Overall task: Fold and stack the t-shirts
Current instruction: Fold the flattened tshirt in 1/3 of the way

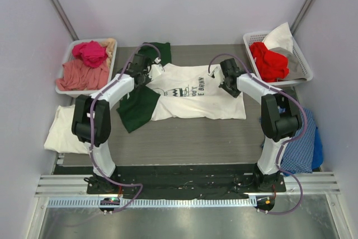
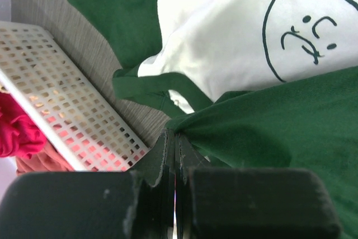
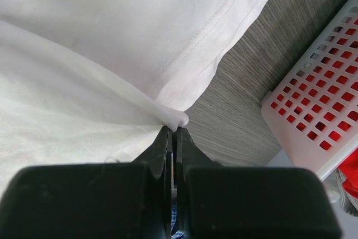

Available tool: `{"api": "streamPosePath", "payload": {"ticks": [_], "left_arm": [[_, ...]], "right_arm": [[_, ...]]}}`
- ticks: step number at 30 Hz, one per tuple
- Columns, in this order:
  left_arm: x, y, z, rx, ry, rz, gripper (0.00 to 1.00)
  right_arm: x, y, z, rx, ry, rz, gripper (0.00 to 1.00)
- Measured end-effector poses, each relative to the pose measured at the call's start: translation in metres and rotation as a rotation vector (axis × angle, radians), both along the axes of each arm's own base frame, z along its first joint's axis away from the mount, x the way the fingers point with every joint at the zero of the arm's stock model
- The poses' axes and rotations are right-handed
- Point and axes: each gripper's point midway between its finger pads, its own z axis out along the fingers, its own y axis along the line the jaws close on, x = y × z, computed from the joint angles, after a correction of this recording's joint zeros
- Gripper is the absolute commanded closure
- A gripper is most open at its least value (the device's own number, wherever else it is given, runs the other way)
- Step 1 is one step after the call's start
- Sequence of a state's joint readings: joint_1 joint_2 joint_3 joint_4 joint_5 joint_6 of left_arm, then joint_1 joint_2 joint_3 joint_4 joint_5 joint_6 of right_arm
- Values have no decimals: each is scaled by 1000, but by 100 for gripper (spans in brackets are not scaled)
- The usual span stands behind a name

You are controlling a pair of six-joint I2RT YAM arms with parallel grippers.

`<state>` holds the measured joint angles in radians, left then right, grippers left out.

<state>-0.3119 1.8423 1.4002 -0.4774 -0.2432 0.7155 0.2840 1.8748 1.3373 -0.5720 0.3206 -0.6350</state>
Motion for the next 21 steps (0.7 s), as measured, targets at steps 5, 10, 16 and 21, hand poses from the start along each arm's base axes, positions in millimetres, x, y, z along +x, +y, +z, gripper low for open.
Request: {"api": "streamPosePath", "payload": {"ticks": [5,10,16,21], "left_arm": [[12,-3,-13,15,16,4,100],[23,-15,-13,23,2,-8,100],[29,-31,-3,22,-30,-32,100],[28,-36,-3,36,-35,-37,83]], "right_arm": [[1,0,0,1,-3,0,99],[1,0,0,1,-5,0,99],[0,0,-3,0,-2,-1,99],[-2,-1,-8,-5,7,-3,99]]}}
